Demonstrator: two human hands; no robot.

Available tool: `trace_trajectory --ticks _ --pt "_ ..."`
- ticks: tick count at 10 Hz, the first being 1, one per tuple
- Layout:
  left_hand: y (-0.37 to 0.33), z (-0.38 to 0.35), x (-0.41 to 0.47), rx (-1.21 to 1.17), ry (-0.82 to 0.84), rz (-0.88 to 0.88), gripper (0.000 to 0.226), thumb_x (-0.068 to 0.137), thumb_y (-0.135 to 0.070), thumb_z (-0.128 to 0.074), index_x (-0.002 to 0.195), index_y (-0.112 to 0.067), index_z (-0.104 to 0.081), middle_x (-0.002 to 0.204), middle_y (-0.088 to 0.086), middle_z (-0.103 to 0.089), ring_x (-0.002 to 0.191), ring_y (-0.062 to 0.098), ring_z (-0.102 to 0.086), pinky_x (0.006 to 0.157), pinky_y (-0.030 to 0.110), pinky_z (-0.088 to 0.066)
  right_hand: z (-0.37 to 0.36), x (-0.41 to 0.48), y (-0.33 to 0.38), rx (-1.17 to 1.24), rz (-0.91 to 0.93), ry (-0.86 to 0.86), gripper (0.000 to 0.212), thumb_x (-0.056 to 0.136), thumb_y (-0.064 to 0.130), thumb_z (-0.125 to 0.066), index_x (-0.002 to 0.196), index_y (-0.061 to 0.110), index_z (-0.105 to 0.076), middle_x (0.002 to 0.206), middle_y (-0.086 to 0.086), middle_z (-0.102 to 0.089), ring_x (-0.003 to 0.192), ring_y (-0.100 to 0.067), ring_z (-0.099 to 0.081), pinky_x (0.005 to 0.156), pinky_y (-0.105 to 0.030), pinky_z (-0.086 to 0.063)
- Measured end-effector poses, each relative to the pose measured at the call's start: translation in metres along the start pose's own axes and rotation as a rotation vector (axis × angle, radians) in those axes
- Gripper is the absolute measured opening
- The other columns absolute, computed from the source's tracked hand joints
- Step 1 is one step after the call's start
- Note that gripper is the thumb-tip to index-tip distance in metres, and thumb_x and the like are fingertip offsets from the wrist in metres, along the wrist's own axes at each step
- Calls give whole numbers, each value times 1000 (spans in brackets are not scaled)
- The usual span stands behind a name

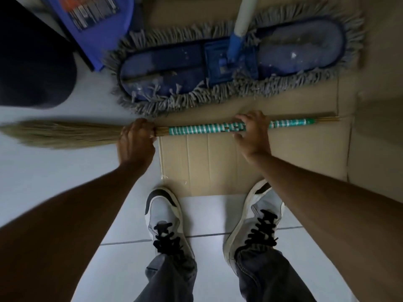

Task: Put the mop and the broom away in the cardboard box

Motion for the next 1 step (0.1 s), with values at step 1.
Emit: trace_trajectory --ticks 1 --pt "-4 40 -10 -28 -30 -30 27 90 -15 -64 116 -13 -62 122 11 -63 106 35 -62 77 45 -54 27 -14 28 -14 86 3 59 84 20 -72 140 21 -51 148 -10 -37 140 -27 -30 107 -37 -41"
Point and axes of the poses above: each hand's wrist, its own x-axis towards the middle knuckle, its own z-axis out of the back of the hand, y = z × x, the point moved 9 cm from there along x, towards the middle knuckle
